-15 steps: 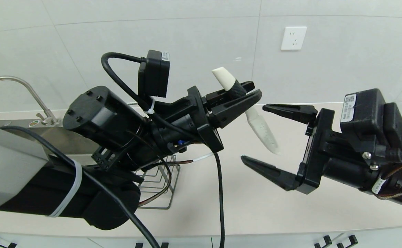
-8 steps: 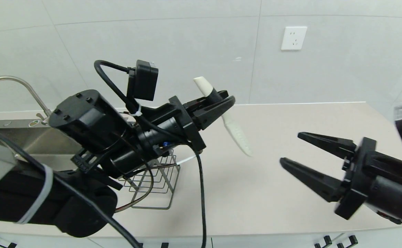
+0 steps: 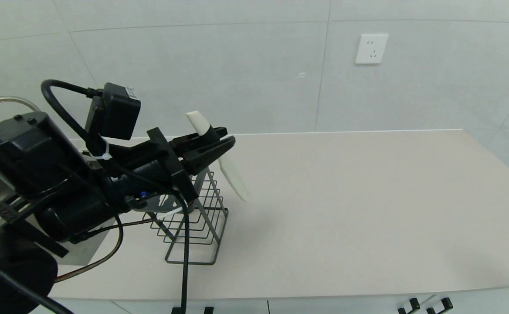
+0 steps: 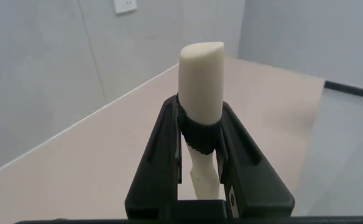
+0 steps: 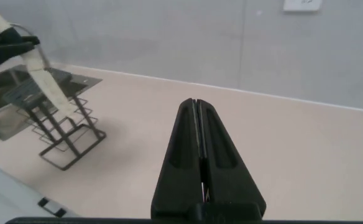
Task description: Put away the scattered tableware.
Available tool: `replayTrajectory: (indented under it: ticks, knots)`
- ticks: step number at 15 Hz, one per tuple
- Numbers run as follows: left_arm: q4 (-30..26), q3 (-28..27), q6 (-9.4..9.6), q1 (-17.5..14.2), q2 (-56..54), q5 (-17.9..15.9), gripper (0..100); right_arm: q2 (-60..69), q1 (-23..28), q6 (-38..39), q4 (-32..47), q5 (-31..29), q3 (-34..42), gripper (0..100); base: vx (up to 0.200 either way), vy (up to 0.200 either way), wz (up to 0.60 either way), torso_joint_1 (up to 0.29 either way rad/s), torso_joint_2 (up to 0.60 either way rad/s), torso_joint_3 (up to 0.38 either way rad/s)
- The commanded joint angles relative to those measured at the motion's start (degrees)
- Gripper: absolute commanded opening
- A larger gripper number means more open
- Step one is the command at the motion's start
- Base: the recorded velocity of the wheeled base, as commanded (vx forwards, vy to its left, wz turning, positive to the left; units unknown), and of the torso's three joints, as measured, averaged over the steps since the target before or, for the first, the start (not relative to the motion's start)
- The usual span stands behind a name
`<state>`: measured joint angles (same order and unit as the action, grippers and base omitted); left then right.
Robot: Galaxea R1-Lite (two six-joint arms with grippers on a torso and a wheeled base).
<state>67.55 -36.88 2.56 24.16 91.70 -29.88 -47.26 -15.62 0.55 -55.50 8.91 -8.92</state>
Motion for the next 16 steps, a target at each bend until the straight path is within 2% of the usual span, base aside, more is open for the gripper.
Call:
replayTrajectory:
  ticks: [1, 3, 4, 5, 6, 7, 8, 9, 13, 16]
  knots:
    - [-0.4, -0.74, 0.16, -0.61, -2.14, -0.18, 0, 24.24, 8.23, -1.69, 9.71, 2.69, 7.96, 0, 0.0, 0.0, 0.0, 0.0, 0.0, 0.0]
    - [-1.1, -1.09, 0.52, -0.96, -2.31, -0.09, 0, 36.36, 10.43, -1.78, 25.36, 2.69, 6.81, 0, 0.0, 0.0, 0.0, 0.0, 0.0, 0.0]
    - [-1.1, -0.74, 2.19, -1.57, -2.49, -0.09, 0, 42.17, 10.87, -2.04, 31.51, 2.6, 8.92, 0, 0.0, 0.0, 0.0, 0.0, 0.0, 0.0]
    - [-1.28, -0.74, 3.77, -2.54, -2.93, -0.09, 0, 42.96, 13.16, -2.83, 34.23, 2.51, 8.92, 0, 0.0, 0.0, 0.0, 0.0, 0.0, 0.0]
    - [-1.98, -0.65, 4.73, -3.07, -3.81, -0.09, 0, 46.3, 15.53, -3.01, 36.61, 2.34, 8.92, 0, 0.0, 0.0, 0.0, 0.0, 0.0, 0.0]
    - [-2.68, -0.65, 4.82, -3.16, -4.69, -0.09, 0, 47.26, 15.62, -3.1, 45.4, 1.37, 8.92, 0, 0.0, 0.0, 0.0, 0.0, 0.0, 0.0]
    - [-2.86, -0.56, 4.82, -3.16, -5.21, -0.09, 0, 47.18, 15.7, -3.45, 51.2, -0.12, 8.92, 0, 0.0, 0.0, 0.0, 0.0, 0.0, 0.0]
    - [-2.86, -0.3, 4.91, -3.33, -6.71, 0.0, 0, 47.26, 15.7, -5.03, 55.77, -7.68, 8.92, 0, 0.0, 0.0, 0.0, 0.0, 0.0, 0.0]
    - [-2.95, -0.48, 8.87, -7.11, -8.29, 0.08, 0, 47.26, 15.7, -5.03, 55.33, -8.74, 8.92, 0, 0.0, 0.0, 0.0, 0.0, 0.0, 0.0]
    - [-2.95, -0.39, 9.39, -9.57, -8.99, 0.7, 0, 47.26, 15.7, -3.1, 55.5, -8.74, 8.92, 0, 0.0, 0.0, 0.0, 0.0, 0.0, 0.0]
